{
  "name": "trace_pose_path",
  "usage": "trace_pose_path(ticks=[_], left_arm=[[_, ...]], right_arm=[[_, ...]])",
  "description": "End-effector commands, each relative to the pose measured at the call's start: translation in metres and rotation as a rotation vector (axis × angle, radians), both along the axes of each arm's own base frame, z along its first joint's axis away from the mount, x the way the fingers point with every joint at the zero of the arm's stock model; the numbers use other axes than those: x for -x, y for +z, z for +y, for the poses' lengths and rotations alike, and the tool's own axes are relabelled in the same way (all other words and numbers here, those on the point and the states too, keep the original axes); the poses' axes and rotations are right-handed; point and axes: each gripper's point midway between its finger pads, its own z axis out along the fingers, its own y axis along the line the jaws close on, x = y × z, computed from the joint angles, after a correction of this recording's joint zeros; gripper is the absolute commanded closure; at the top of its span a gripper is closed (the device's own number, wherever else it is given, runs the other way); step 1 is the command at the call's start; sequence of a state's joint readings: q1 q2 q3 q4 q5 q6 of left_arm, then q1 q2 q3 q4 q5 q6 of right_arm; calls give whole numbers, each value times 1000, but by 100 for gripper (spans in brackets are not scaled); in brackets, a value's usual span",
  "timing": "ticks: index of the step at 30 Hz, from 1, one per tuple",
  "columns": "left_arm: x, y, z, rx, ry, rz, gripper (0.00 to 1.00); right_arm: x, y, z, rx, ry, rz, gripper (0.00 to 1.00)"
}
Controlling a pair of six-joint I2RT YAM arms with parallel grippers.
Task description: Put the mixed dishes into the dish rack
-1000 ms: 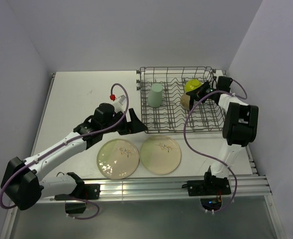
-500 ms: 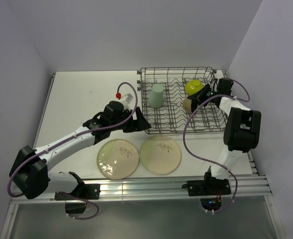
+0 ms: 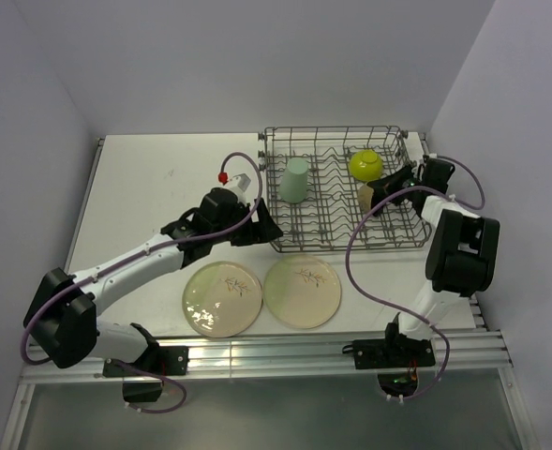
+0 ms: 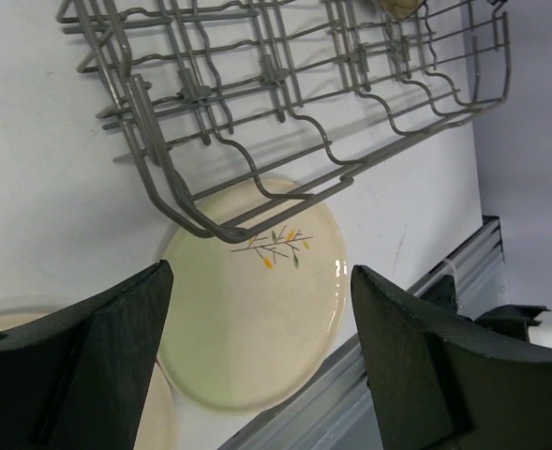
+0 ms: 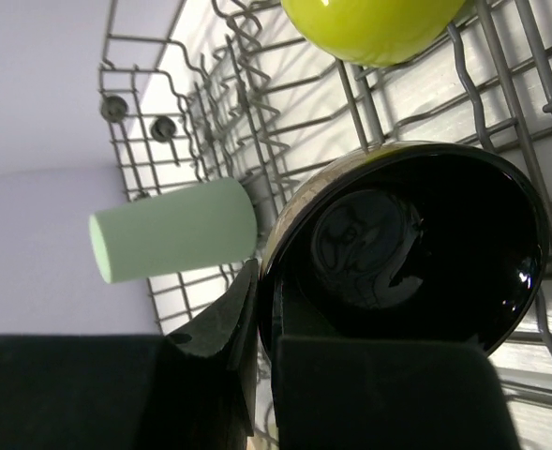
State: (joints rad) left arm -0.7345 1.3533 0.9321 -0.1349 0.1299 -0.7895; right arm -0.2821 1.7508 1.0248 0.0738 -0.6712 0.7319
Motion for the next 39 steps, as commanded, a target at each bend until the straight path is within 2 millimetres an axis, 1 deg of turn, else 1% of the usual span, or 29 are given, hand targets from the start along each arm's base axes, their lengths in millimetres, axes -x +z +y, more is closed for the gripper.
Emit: trace_pose_path(ticks=[1, 2, 4, 6, 8, 10, 11, 13, 14, 17, 19, 21, 22, 23, 25, 26, 28, 30, 32, 33, 34, 36, 37, 38, 39], left_arm=[[-17, 12, 3, -25, 41, -65, 17], [-21, 10, 6, -32, 54, -63, 18], [-26, 7, 12, -40, 71, -61, 21], [-33, 3, 21, -49, 98, -58, 23], [-41, 0, 28, -53, 116, -55, 26], [-45, -3, 31, -52, 121, -48, 28], [-50, -6, 32, -52, 123, -40, 30], [-55, -10, 31, -55, 125, -33, 35], [-57, -10, 29, -50, 118, -31, 35], [-64, -14, 24, -52, 112, -24, 37], [-68, -12, 19, -40, 107, -25, 40], [-70, -17, 16, -40, 101, -14, 41], [-72, -16, 14, -32, 100, -19, 42], [-73, -19, 13, -35, 100, -13, 43], [-75, -20, 10, -30, 96, -11, 44], [-77, -26, 9, -35, 95, 1, 44], [-79, -30, 8, -30, 93, 9, 46], [-81, -30, 7, -22, 93, 9, 47], [-84, -31, 4, -18, 88, 11, 49], [-85, -32, 4, -19, 89, 14, 50], [-87, -30, 3, -16, 91, 11, 52], [-88, -34, 2, -21, 88, 21, 57], [-90, -34, 3, -19, 90, 22, 66], [-91, -34, 3, -19, 91, 23, 69], [-91, -35, 3, -18, 92, 27, 71]], right_arm=[[10, -19, 10, -82, -55, 54, 100], [3, -9, 10, -99, -71, 16, 100], [0, -2, 16, -110, -75, -13, 100], [-9, 13, 15, -114, -99, -69, 100], [-12, 21, 17, -143, -116, -93, 100], [-16, 28, 18, -163, -131, -140, 100], [-20, 38, 19, -196, -140, -173, 100], [-20, 41, 22, -240, -154, -183, 100], [-22, 43, 25, -244, -150, -193, 100], [-25, 44, 25, -245, -180, -203, 100], [-23, 41, 27, -258, -184, -207, 100], [-24, 42, 29, -261, -178, -223, 100], [-21, 39, 28, -274, -189, -224, 100], [-22, 45, 28, -276, -186, -265, 100], [-21, 43, 28, -292, -191, -268, 100], [-22, 39, 28, -300, -199, -262, 100], [-22, 34, 27, -322, -216, -252, 100], [-24, 37, 24, -330, -233, -281, 100], [-22, 33, 23, -358, -256, -277, 100], [-22, 36, 21, -362, -267, -307, 100], [-22, 36, 20, -371, -275, -309, 100], [-20, 29, 17, -375, -307, -292, 100], [-18, 26, 15, -375, -321, -286, 100], [-15, 28, 14, -370, -335, -293, 100], [-9, 21, 12, -367, -354, -275, 100]])
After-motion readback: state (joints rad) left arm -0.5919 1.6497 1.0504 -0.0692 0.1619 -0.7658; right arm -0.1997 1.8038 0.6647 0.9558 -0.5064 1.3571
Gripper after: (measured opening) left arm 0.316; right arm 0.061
